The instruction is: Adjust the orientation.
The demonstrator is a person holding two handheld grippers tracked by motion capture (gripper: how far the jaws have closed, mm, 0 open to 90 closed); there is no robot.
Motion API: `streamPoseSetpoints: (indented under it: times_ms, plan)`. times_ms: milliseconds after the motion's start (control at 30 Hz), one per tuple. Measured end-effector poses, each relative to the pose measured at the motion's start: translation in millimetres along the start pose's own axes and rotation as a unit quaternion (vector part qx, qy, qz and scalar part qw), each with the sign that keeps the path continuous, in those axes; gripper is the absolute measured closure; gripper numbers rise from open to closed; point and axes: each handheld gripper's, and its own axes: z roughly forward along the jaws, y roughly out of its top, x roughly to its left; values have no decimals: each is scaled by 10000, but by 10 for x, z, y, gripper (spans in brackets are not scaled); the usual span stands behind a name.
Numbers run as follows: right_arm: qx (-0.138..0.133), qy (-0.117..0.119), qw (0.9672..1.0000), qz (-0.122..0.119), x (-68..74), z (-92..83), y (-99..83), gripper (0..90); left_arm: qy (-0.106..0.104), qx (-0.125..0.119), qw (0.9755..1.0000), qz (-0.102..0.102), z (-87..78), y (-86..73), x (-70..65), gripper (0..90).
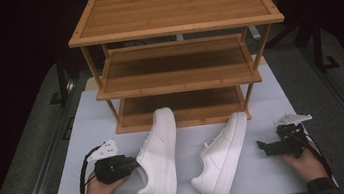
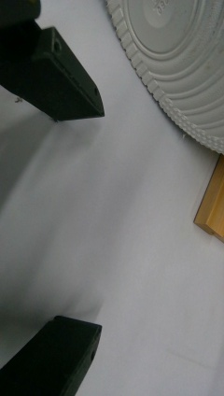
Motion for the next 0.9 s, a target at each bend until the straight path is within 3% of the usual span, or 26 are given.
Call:
streamPoseSetpoints:
  times_ms: [600,900]
  plan:
    - [-1,-2,10000,1,0,0,0,0,-157,-105,9998,98,79,110,-44,900]
    - [-4,-1,10000,1,0,0,-1,0,-375,-258,9988,198,178,237,-104,900]
